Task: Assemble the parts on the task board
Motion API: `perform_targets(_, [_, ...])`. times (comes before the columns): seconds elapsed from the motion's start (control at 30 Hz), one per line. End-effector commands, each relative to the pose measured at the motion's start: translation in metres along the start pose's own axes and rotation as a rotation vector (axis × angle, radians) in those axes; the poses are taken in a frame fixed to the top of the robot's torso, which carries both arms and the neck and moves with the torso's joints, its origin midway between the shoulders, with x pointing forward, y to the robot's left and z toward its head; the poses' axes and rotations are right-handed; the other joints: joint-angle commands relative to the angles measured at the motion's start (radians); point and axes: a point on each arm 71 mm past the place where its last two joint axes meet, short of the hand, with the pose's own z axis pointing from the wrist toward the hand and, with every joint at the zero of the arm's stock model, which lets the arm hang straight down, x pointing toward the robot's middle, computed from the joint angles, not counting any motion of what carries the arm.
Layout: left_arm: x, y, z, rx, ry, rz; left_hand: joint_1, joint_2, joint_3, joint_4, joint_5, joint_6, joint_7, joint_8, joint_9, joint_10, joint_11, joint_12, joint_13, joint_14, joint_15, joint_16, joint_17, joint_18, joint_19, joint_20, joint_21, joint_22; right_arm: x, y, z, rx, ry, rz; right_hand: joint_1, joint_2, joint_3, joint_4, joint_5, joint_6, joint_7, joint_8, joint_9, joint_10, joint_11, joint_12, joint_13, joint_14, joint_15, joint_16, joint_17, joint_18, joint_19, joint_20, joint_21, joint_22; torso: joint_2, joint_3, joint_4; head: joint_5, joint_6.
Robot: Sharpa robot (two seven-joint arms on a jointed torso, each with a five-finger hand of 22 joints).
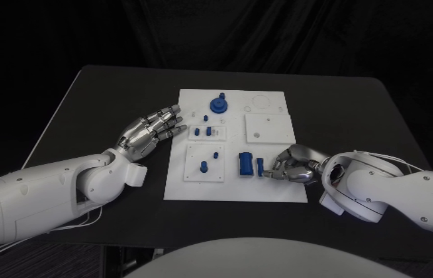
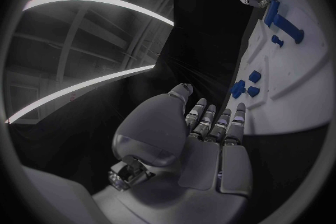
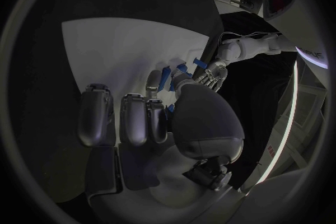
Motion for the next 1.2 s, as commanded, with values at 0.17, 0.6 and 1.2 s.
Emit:
perform_targets(0.17, [0.0016, 0.0003, 0.0003, 0.005, 0.009, -0.011, -0.011, -0.001, 0.007, 0.001, 0.006, 0.006, 0.008, 0.006, 0.000, -0.001, 0.002, 0.000, 0.000, -0.001, 0.000, 0.005, 0.001, -0.012, 0.004, 0.001, 0.004, -0.001, 0.0047, -0.0023, 0.0003, 0.036, 0.047, -0.032, 0.013, 0.000, -0.007, -0.001, -0.005, -0.010, 0.001, 0.013, 0.008, 0.106, -0.007, 0.003, 0.263, 0.060, -0.010, 0.003, -0.001, -0.003, 0.037, -0.005, 0.002, 0.185, 0.000, -0.0001, 0.0014, 0.000, 0.000])
perform_targets(0.6, [0.0010, 0.0006, 0.0002, 0.001, 0.009, -0.010, -0.012, -0.002, 0.009, 0.001, 0.006, 0.009, 0.012, 0.008, 0.001, 0.000, 0.000, 0.002, 0.001, -0.001, 0.000, 0.005, 0.001, -0.012, 0.004, 0.001, 0.004, -0.001, 0.0028, -0.0010, 0.0013, 0.020, 0.021, -0.023, 0.014, 0.015, -0.006, 0.004, -0.004, -0.010, -0.002, 0.028, 0.022, 0.106, -0.010, 0.003, 0.263, 0.060, -0.012, 0.004, 0.000, -0.004, 0.038, -0.006, 0.003, 0.186, 0.000, 0.0001, 0.0013, 0.001, 0.000])
perform_targets(1.2, [0.0006, 0.0013, 0.0002, -0.005, 0.010, -0.012, -0.012, -0.003, 0.009, 0.001, 0.006, 0.010, 0.012, 0.008, 0.001, 0.000, 0.000, 0.001, 0.000, -0.001, 0.000, 0.005, 0.001, -0.012, 0.003, 0.001, 0.004, -0.003, 0.0035, -0.0022, 0.0062, 0.037, 0.040, -0.036, 0.037, 0.054, 0.006, 0.006, 0.001, -0.010, -0.012, 0.051, 0.043, 0.106, -0.018, 0.003, 0.263, 0.059, -0.019, 0.002, -0.004, -0.003, 0.037, -0.012, 0.001, 0.185, 0.000, 0.0000, 0.0012, 0.004, 0.000])
